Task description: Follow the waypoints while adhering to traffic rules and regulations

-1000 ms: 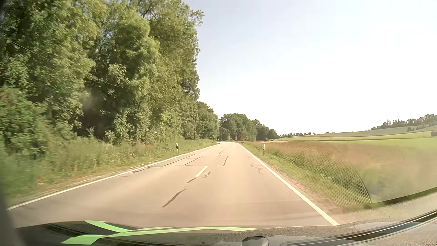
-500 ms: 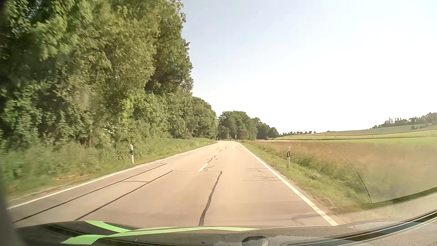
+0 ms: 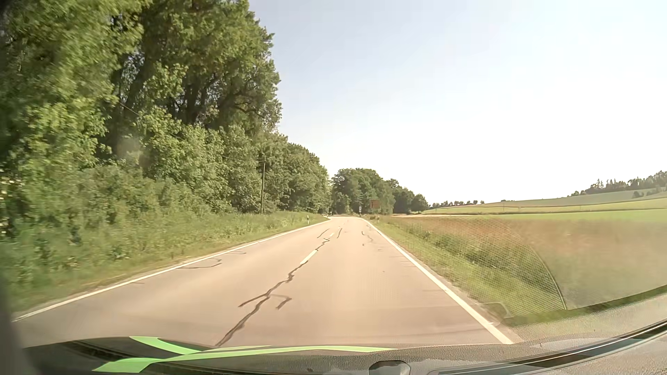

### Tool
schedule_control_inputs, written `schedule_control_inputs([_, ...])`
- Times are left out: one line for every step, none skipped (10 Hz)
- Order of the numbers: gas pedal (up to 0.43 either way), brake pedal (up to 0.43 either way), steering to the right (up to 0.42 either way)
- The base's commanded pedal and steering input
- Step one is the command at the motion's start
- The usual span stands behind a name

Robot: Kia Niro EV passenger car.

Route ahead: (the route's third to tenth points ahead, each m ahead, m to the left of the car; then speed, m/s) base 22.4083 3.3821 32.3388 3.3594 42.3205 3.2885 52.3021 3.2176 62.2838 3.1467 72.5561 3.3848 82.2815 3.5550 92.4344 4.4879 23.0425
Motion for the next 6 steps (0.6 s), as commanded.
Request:
schedule_control_inputs([0.28, 0.0, -0.001])
schedule_control_inputs([0.28, 0.0, -0.001])
schedule_control_inputs([0.26, 0.0, -0.001])
schedule_control_inputs([0.228, 0.0, -0.001])
schedule_control_inputs([0.22, 0.0, -0.001])
schedule_control_inputs([0.22, 0.0, -0.001])
